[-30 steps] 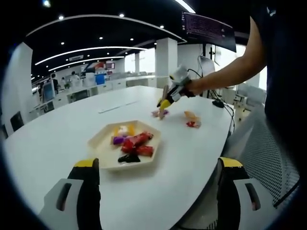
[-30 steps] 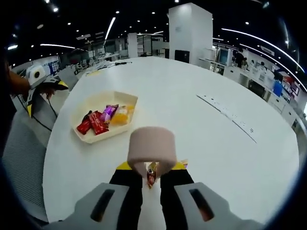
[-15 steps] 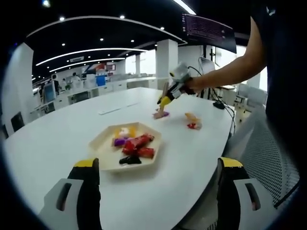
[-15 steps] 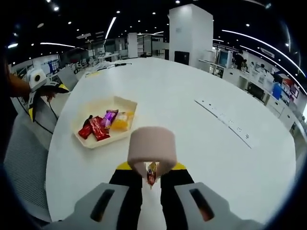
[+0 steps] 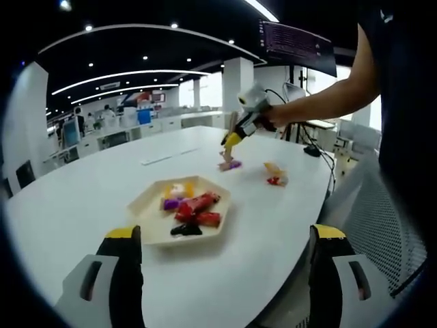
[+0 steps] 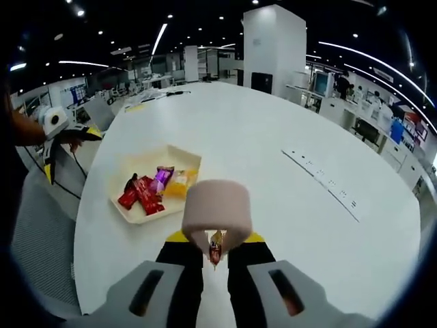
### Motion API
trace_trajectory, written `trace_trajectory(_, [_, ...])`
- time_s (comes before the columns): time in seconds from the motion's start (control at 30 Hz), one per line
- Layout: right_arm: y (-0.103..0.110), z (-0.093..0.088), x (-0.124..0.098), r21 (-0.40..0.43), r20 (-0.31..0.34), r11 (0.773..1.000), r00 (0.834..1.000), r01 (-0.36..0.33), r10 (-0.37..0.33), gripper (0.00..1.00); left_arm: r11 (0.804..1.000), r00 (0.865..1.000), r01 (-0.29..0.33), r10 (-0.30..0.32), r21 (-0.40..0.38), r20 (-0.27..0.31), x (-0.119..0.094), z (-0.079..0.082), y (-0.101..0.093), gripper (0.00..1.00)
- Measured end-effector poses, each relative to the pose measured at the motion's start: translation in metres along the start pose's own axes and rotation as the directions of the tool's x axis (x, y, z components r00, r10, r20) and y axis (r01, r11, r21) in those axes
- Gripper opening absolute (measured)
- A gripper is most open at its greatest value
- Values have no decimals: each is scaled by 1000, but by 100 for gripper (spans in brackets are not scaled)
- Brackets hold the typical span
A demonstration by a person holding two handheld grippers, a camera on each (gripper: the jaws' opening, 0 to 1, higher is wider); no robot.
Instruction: Place the target food into the container with the food tongs after gripping and lifting it, then release it inside without dropping or visibly crushing the food.
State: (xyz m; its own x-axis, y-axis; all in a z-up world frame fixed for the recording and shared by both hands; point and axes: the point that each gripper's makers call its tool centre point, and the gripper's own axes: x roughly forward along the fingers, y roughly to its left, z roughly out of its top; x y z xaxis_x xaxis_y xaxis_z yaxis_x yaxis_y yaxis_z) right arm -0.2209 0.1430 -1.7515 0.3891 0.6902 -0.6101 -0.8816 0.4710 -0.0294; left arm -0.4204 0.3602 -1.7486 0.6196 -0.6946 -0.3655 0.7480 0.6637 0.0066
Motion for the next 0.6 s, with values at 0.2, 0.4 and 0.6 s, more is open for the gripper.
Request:
trace_trajectory(0.2, [8,20,8,-17,24,1000,1000,-13,13,11,1000,1000,-9,9,3,5,-1,1,2,99])
trace_trajectory(0.4, [20,35,22,-28,41,999,998,-35,36,12,1000,1000,-9,8,7,9,-1,2,2,99])
trace_trajectory(0.6, [29,50,33,-46,53,997,997,-54,56,12,1000,1000,-12,12,8,11,-1,2,2,99])
